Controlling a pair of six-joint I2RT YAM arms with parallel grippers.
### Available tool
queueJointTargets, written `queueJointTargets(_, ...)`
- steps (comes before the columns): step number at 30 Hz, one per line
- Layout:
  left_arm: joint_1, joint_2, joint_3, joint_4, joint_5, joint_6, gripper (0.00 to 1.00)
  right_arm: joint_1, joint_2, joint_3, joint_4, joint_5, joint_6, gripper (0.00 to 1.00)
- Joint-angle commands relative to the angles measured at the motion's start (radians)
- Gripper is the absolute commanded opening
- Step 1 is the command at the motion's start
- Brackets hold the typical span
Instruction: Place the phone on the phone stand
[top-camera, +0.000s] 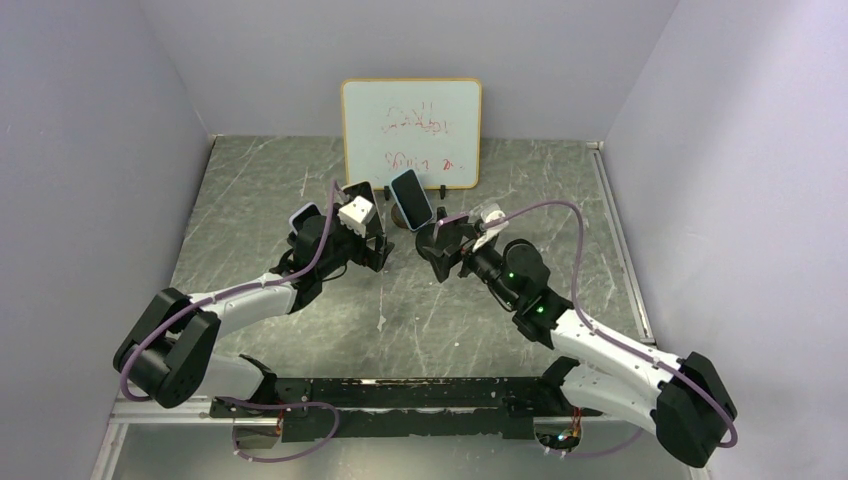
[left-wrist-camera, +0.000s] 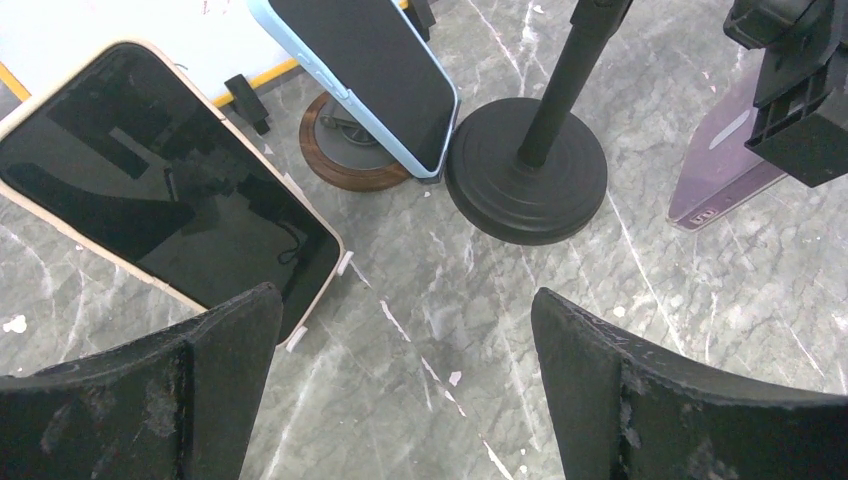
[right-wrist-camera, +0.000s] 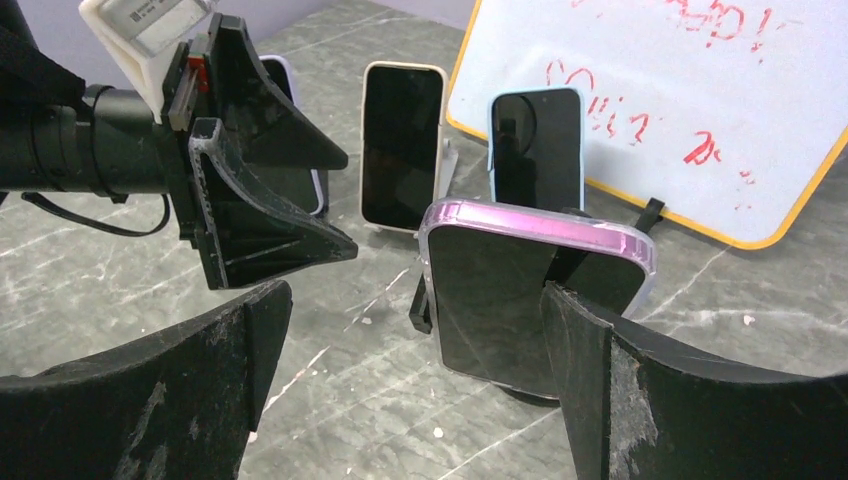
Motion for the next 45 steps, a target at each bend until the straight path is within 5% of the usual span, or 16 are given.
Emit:
queueJointTargets(1,0.008,0.011,0.024,-0.012,0.021,0.006,0.98,-0.007,0.006,0.021,0.053,0.020,0.002,1.00)
queueJointTargets(13,0.008,0.035,0.036,-0.010,0.034,0.006,0.98,-0.022,-0.188,0.026,-0.105,0.080,-0.065,1.00)
queueJointTargets(26,0.008,0.038,0.037,-0.024,0.043,0.006,0.98,-0.167,0.064,0.136,0.011,-0.230,-0.010,1.00)
queueJointTargets(45,0.008,0.059,0.043,-0.028,0.043,0.006,0.98,-0.166,0.097,0.057,0.065,-0.156,0.044,1.00)
